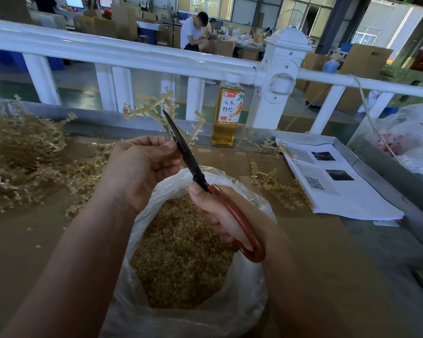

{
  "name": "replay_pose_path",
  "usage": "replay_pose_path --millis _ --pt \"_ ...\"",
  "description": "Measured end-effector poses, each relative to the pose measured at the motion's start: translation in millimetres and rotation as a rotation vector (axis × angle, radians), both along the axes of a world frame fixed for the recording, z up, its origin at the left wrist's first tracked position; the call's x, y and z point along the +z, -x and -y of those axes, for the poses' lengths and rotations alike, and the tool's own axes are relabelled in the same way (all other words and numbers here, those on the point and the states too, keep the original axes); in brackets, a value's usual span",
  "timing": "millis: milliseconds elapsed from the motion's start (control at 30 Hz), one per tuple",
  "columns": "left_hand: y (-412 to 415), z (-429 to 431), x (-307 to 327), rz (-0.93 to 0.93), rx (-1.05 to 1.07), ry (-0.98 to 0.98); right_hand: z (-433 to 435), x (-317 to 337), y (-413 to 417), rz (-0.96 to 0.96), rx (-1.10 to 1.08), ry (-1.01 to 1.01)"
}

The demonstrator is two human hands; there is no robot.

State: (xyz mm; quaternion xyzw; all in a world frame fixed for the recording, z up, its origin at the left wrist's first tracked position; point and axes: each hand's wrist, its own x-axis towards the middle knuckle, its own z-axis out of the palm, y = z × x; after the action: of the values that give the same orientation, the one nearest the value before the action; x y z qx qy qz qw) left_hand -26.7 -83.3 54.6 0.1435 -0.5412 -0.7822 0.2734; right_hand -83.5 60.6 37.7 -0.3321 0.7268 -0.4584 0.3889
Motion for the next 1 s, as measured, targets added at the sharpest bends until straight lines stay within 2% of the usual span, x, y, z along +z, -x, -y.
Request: replay_pose_path --millis 333,500,700,1000 --pt "-0.8 2.0 1.1 -0.022 -0.057 -0.025 0.4 -2.3 1.7 -0.015 0.013 0.036" --pt "1.1 1.5 -0.2 -0.008 0.041 0.026 0.1 -4.0 1.0 -0.042 -0.001 0.048" --pt "1.3 0.2 -1.3 -0.025 0.054 0.057 1.8 -0.9 4.3 -0.193 -0.017 0.059" --pt "2.3 -2.1 -2.4 0.004 -0.025 0.057 -0.9 -3.4 4.4 -0.130 -0.026 0.074"
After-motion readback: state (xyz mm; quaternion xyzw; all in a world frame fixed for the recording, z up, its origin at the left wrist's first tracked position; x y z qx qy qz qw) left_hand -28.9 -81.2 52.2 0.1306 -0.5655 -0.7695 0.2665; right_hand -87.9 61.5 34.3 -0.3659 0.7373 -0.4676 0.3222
